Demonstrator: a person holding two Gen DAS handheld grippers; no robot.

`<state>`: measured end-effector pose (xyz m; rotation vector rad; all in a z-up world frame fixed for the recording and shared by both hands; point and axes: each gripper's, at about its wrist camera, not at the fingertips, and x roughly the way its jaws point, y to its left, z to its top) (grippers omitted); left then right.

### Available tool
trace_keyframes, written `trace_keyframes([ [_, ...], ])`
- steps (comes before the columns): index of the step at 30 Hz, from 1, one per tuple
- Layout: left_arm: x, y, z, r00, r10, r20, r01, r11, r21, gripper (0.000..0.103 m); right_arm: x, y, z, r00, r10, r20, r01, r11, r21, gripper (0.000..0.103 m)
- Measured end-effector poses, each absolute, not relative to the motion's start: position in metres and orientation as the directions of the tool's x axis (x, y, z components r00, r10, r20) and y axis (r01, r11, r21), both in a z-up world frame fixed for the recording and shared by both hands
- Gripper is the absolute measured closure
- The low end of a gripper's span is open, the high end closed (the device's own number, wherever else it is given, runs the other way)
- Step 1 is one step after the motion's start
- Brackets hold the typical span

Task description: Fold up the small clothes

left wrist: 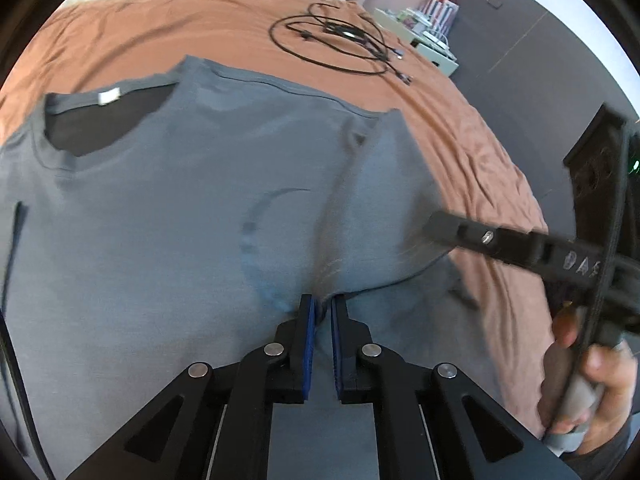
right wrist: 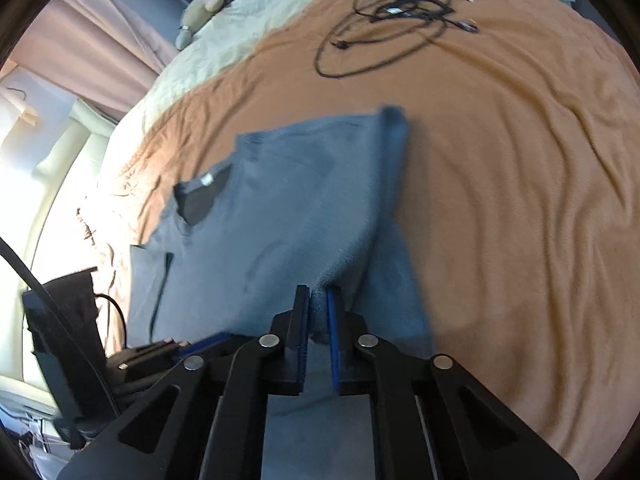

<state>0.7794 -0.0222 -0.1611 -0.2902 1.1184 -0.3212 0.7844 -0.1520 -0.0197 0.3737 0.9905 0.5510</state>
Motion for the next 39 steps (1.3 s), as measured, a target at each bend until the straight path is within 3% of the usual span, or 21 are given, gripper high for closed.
trace_keyframes([
  [13, 0.775, 0.051, -0.159, 0.434, -0.312, -0.845, 0.017, 0.941, -0.339, 0.092, 0.827, -0.071, 0.008, 0.432, 0.625, -0.651, -0.378, 0.78, 0.498, 0.099],
  [14, 0.776, 0.055, -0.159, 0.437, -0.306, -0.846, 0.01, 0.942, -0.336, 0.085, 0.827, -0.067, 0.009, 0.431, 0.628, -0.649, -0.385, 0.778, 0.497, 0.098],
  [15, 0.778, 0.058, -0.159, 0.439, -0.301, -0.847, 0.005, 0.943, -0.332, 0.068, 0.828, -0.064, 0.011, 0.43, 0.633, -0.644, -0.391, 0.773, 0.5, 0.091],
  [16, 0.779, 0.06, -0.158, 0.444, -0.296, -0.846, 0.002, 0.944, -0.329, 0.058, 0.828, -0.063, 0.012, 0.428, 0.645, -0.633, -0.399, 0.764, 0.508, 0.081],
  [17, 0.779, 0.061, -0.157, 0.458, -0.293, -0.839, 0.002, 0.944, -0.329, 0.043, 0.828, -0.065, 0.012, 0.43, 0.656, -0.62, -0.402, 0.754, 0.519, 0.048],
  [18, 0.78, 0.061, -0.156, 0.471, -0.292, -0.833, 0.005, 0.944, -0.329, 0.038, 0.827, -0.07, 0.013, 0.446, 0.659, -0.606, -0.398, 0.752, 0.525, 0.027],
  [22, 0.788, 0.057, -0.154, 0.473, -0.301, -0.828, 0.016, 0.942, -0.334, 0.038, 0.829, -0.091, 0.011, 0.472, 0.665, -0.579, -0.374, 0.746, 0.551, 0.027],
  [28, 0.813, 0.043, -0.155, 0.49, -0.289, -0.822, 0.023, 0.947, -0.319, 0.038, 0.84, -0.138, -0.01, 0.53, 0.513, -0.675, -0.243, 0.855, 0.459, 0.03],
  [33, 0.837, 0.034, -0.16, 0.507, -0.249, -0.825, 0.024, 0.961, -0.275, 0.038, 0.857, -0.157, -0.033, 0.514, 0.446, -0.732, -0.18, 0.891, 0.417, 0.068],
  [39, 0.867, 0.027, -0.169, 0.523, -0.243, -0.817, 0.038, 0.964, -0.262, 0.038, 0.879, -0.15, -0.047, 0.488, 0.45, -0.747, -0.184, 0.89, 0.416, 0.078],
])
